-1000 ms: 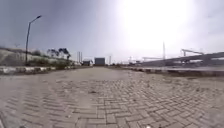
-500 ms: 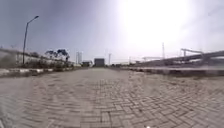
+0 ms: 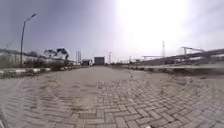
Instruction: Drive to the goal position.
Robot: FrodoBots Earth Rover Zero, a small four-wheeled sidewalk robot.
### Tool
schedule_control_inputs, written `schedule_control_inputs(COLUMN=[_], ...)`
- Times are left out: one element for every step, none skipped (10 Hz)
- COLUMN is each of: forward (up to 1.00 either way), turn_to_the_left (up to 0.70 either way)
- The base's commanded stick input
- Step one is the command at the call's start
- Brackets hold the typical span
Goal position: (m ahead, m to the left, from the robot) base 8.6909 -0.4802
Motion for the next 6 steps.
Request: schedule_control_inputs(forward=[1.00, 1.00, 1.00, 1.00, 1.00, 1.00], turn_to_the_left=[0.40, 0.40, 0.40, 0.40, 0.40, 0.39])
